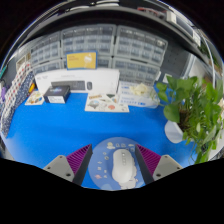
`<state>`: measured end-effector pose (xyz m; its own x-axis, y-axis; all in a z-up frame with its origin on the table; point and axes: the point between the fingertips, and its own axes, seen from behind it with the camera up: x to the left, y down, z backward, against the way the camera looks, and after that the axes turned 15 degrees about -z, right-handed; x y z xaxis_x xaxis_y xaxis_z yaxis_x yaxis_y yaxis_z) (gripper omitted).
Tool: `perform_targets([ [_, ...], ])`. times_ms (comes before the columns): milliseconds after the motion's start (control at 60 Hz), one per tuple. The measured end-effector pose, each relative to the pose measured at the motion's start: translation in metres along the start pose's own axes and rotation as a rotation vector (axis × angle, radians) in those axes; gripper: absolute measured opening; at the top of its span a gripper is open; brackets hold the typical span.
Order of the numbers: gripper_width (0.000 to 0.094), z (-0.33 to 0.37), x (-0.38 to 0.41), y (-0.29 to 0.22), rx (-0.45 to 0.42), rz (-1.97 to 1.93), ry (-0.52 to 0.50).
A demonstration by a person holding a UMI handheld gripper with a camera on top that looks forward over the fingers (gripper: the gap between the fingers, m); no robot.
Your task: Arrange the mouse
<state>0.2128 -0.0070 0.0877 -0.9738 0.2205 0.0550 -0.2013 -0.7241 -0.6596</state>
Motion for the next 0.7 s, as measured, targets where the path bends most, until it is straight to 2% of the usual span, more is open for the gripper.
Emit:
perform_targets([
  [167,0.0874,0.061,0.063,-0.028,-0.112,-0.042,-0.042],
  [317,0.0878,0.105,0.135,-0.027,-0.173,-0.066,-0.119],
  [583,0.0874,0.152,0.232,0.017,-0.199,-0.061,-0.184],
  [700,0.0874,0.166,0.255,0.032,-0.202,-0.041,-0.176],
])
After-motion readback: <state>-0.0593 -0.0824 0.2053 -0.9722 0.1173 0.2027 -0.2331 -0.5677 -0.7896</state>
